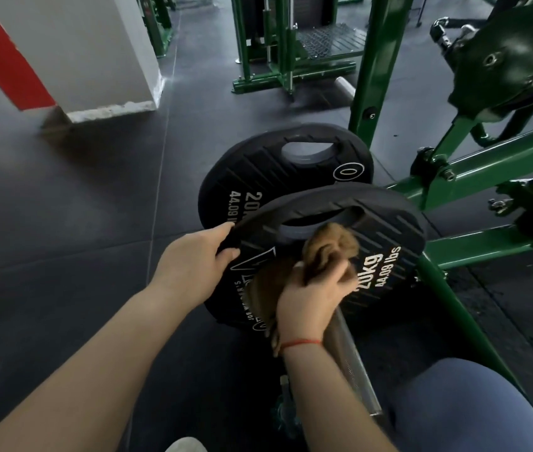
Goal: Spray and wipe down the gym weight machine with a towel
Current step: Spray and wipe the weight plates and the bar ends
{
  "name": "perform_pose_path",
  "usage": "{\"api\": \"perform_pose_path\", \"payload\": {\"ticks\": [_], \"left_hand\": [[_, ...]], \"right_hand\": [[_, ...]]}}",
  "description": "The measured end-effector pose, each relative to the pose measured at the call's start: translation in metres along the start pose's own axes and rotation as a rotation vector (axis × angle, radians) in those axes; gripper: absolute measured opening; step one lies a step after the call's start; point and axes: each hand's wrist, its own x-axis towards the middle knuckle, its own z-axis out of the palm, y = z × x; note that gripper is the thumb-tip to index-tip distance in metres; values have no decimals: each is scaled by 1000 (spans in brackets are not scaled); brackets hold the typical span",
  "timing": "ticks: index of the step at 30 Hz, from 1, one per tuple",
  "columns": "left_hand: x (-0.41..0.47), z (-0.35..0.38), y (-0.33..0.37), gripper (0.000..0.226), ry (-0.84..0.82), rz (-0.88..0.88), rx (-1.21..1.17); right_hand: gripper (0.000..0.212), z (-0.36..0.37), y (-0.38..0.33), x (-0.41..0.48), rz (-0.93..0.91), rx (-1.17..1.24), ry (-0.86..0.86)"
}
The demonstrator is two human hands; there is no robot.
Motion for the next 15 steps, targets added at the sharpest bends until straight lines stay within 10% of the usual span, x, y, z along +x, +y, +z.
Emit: {"api": "perform_pose_path", "payload": {"ticks": [4, 10, 15], "left_hand": [[2, -2, 1, 50, -6, 16, 11], [4, -5, 2, 50, -9, 29, 41], [5, -8, 2, 51, -4, 46, 58]], "right_hand": [[57, -14, 0, -15, 21, -111, -216], [50, -41, -13, 28, -272, -225, 43], [65, -39, -10, 45, -440, -533, -66]]}}
